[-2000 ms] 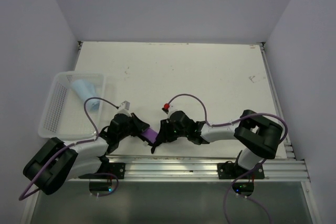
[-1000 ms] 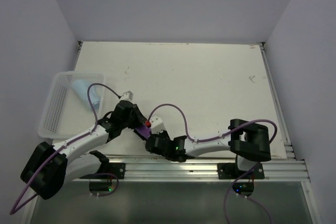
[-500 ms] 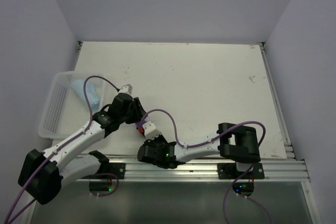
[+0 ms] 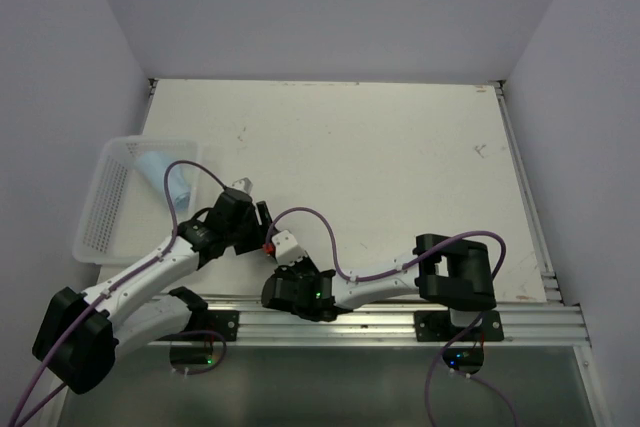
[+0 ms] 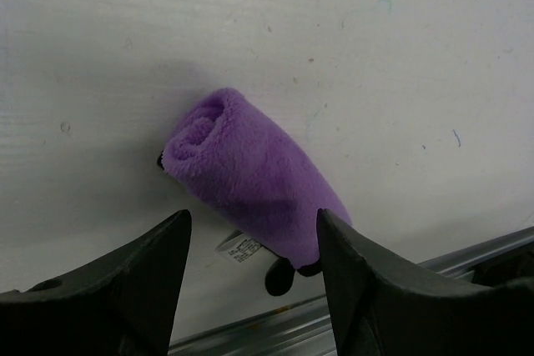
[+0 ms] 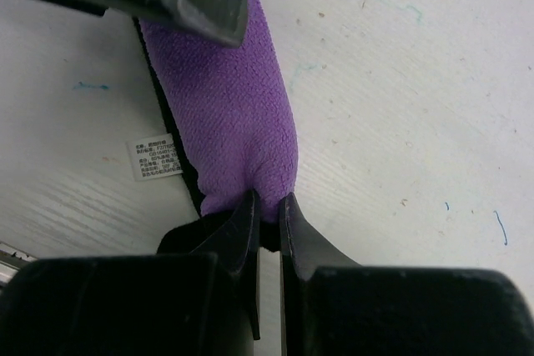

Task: Roll the towels
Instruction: Roll the towel

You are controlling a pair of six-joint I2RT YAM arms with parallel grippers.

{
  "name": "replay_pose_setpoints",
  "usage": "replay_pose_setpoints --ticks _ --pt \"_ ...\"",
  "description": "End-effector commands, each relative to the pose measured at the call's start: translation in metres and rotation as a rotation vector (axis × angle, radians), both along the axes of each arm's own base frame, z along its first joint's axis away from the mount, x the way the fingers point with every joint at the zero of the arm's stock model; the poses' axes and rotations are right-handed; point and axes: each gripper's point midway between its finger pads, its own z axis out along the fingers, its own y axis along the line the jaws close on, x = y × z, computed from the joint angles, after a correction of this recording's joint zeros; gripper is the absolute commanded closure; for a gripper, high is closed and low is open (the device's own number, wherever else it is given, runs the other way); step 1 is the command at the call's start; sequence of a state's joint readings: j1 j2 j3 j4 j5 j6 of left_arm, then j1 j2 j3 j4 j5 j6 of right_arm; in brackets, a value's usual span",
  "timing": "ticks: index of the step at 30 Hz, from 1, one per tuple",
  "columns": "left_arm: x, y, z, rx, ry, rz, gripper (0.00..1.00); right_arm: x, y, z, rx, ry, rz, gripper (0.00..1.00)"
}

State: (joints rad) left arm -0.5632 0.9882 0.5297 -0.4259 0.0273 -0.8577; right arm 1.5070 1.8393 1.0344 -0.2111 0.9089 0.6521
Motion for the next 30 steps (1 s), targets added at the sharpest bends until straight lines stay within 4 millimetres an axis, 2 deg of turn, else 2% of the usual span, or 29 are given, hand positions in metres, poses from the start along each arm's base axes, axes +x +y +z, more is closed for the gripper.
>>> replay_pose_setpoints --ticks 1,7,9,17,21,22,23,25,26,30 --pt "-0.008 -0.007 -0.005 -0.053 0.048 -0.001 0.34 0.003 -0.007 -0.002 -0.028 -0.016 -0.048 1.00" --pt "-0.010 0.000 -0.006 -0.030 0.035 0.027 0.33 0.004 -0.002 0.000 -0.017 -0.020 -0.064 1.00" --pt "-0.012 0.001 -0.013 -0.028 0.044 0.029 0.32 0.004 0.003 0.002 0.000 -0.014 -0.054 1.00" --pt "-0.002 -0.020 -0.013 -0.090 0.008 0.035 0.32 0.002 0.015 0.004 0.022 0.001 -0.039 1.00" --pt "-0.003 -0.010 -0.026 -0.032 0.009 0.093 0.32 -0.001 0.024 0.002 0.029 0.019 -0.024 1.00" --pt "-0.002 -0.014 -0.022 -0.059 -0.016 0.095 0.32 -0.002 0.026 0.001 0.034 0.026 -0.018 1.00" --pt "-0.006 -0.010 -0.030 -0.059 -0.013 0.104 0.32 -0.002 0.027 0.001 0.038 0.029 -0.014 1.00" --pt "-0.003 -0.011 -0.027 -0.099 -0.052 0.131 0.31 -0.002 0.028 0.003 0.046 0.032 -0.013 1.00" --pt "-0.006 -0.008 -0.034 -0.098 -0.049 0.138 0.30 -0.003 0.029 0.003 0.053 0.036 -0.007 1.00" --pt "0.001 -0.005 -0.036 -0.086 -0.091 0.158 0.31 -0.004 0.031 0.003 0.055 0.040 0.002 1.00"
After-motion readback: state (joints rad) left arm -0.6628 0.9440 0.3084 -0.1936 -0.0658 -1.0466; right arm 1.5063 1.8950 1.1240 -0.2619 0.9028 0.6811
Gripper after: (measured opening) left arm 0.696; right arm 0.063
